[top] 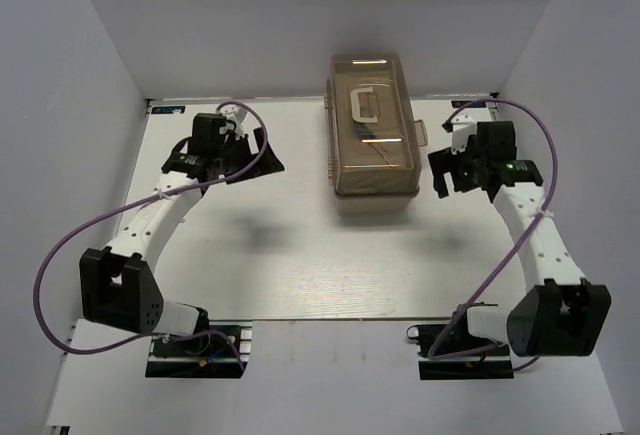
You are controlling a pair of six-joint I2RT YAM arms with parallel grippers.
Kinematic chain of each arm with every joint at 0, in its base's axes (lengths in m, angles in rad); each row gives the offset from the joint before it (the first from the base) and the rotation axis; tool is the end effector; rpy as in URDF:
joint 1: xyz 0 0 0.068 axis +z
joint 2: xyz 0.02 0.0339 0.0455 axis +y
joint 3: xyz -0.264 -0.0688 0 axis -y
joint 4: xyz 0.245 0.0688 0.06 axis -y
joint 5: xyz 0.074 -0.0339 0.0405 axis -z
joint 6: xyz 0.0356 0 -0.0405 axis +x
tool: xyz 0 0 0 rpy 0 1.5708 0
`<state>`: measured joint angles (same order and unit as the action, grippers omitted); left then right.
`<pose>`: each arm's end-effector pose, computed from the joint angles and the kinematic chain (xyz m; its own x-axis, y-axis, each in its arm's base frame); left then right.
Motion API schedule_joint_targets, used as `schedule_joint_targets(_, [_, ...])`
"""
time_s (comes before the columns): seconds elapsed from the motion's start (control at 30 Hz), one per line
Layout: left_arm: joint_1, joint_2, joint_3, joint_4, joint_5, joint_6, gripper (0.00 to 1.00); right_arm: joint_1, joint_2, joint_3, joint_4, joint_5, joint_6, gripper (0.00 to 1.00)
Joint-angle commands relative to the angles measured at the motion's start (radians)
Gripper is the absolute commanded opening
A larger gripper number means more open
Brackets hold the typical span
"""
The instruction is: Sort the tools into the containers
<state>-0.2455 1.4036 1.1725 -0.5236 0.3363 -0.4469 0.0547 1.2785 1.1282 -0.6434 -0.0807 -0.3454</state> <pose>0.2946 -0.0859 0.3024 -0.7992 -0.2203 -0.5592 0.1300 0.8450 -0.5187 0.2714 0.0177 0.3109 -0.6323 -0.3726 -0.6793 -0.3454 0.9204 -0.1833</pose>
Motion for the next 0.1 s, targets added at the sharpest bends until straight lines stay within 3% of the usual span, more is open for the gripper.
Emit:
schedule_joint_targets(0.0, [0.0, -0.054, -0.013, 0.037, -0.052, 0.053, 0.99, 0.008, -0.077, -0.005, -0.044, -0.007, 0.109, 0.91])
schedule_joint_targets(0.07, [0.0, -0.072, -0.022, 0.05, -0.062, 0.062, 0.99, 0.005, -0.099, -0.011, -0.071, -0.048, 0.126, 0.91])
